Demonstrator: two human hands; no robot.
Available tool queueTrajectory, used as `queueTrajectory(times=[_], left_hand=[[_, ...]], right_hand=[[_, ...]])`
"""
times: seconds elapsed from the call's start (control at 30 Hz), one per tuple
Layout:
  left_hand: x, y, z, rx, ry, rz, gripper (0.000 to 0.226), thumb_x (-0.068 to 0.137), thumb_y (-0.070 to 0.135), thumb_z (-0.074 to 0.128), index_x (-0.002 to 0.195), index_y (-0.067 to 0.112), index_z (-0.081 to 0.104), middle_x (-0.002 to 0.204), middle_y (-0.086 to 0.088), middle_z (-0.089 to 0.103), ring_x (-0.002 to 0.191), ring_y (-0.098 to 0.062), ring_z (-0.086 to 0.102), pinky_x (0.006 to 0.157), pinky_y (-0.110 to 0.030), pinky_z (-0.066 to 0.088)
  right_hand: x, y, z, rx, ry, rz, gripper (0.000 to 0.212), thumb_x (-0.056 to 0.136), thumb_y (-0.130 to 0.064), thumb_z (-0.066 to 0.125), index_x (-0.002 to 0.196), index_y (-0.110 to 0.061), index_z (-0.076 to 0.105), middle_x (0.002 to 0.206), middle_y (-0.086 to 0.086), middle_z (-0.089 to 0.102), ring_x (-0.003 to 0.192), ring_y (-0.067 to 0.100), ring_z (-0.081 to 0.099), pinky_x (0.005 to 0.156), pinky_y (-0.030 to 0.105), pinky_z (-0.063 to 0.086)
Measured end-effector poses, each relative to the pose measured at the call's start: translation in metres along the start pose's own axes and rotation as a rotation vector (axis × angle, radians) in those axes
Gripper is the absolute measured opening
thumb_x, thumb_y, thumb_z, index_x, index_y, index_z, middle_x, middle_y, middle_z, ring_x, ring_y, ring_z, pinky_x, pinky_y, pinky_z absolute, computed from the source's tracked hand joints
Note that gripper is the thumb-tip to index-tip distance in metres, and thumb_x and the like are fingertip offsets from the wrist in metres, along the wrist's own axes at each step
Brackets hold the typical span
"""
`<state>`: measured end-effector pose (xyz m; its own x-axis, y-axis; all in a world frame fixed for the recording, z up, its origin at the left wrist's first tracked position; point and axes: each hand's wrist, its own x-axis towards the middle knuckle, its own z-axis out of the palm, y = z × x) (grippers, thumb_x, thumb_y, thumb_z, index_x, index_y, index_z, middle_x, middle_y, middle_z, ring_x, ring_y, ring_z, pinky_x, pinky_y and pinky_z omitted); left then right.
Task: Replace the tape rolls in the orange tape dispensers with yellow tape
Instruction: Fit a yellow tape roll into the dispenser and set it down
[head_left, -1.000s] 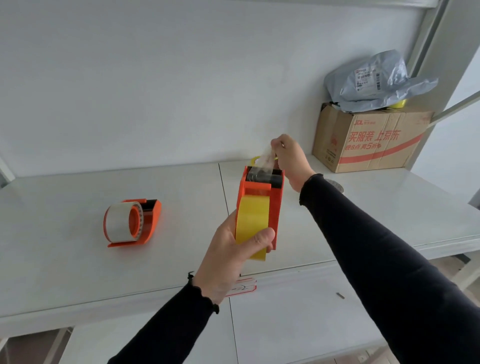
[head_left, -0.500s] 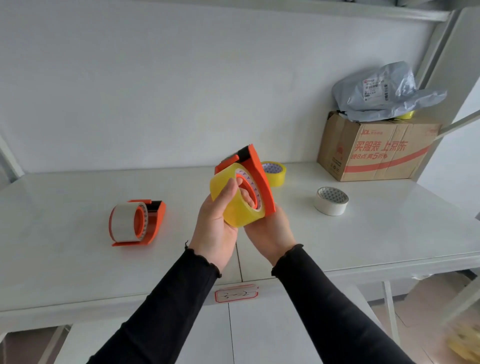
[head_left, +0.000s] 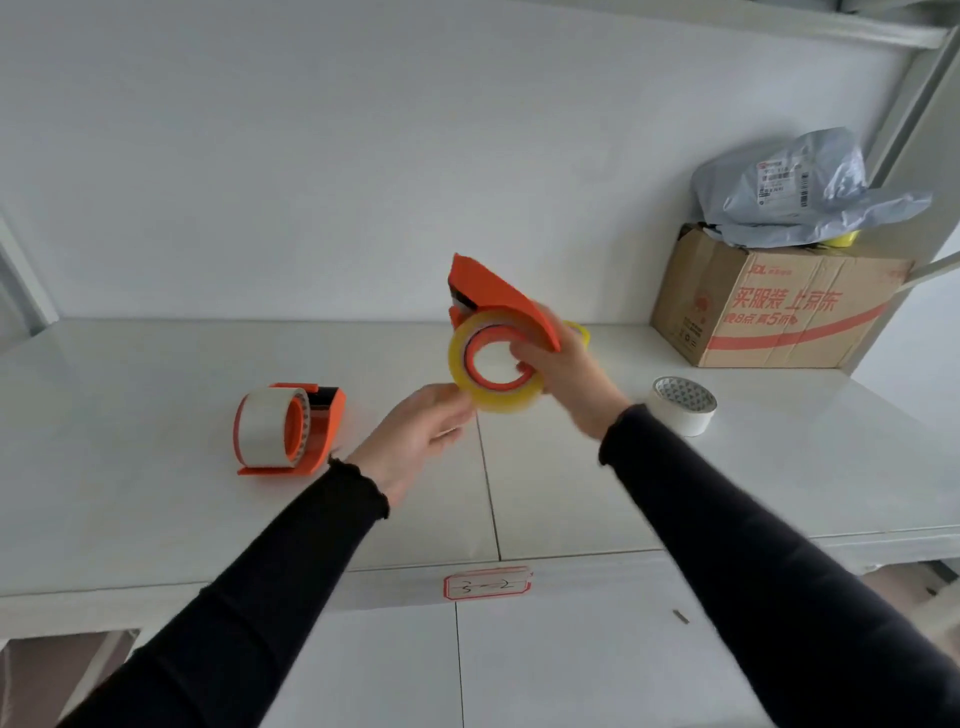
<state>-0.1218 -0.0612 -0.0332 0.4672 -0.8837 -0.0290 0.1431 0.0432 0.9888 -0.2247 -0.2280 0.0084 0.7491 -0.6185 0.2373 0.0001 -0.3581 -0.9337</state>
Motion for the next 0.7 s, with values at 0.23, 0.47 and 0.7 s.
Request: queueTrajectory(times=[0.23,0.47,0.7], left_hand=[[0.0,0.011,-0.038,1.637,-0.017,0.088,0.052,0.094,0.049,0.046,0.137,0.02,0.049,0.139,-0.002,0.054,0.133,-0.022,0.041,0.105,-0.037,0.039],[0.002,0.007,-0.045,1.694,-0.094,0.116,0.055,0.092,0.051,0.047,0.138,0.021,0.049,0.141,0.0,0.052,0.135,-0.021,0.041,0.106,-0.039,0.038],[0.016,0.006,-0.045,1.695,-0.135,0.147,0.056,0.09,0.053,0.048,0.138,0.022,0.05,0.14,0.002,0.054,0.131,-0.02,0.046,0.103,-0.039,0.041]], right_hand=[[0.069,-0.006,-0.008,-1.147,-0.452,-0.204,0.062,0.091,-0.015,0.049,0.147,-0.041,0.047,0.139,0.002,0.055,0.127,0.026,0.053,0.107,0.037,0.041],[0.096,0.005,0.002,-1.494,-0.769,-0.097,0.079,0.089,-0.034,0.062,0.158,-0.043,0.024,0.152,0.004,0.041,0.136,0.03,0.045,0.11,0.039,0.038],[0.127,-0.037,0.043,-1.48,-0.849,-0.036,0.073,0.093,-0.072,0.043,0.158,-0.039,0.031,0.161,-0.002,0.041,0.15,0.023,0.034,0.122,0.042,0.024]])
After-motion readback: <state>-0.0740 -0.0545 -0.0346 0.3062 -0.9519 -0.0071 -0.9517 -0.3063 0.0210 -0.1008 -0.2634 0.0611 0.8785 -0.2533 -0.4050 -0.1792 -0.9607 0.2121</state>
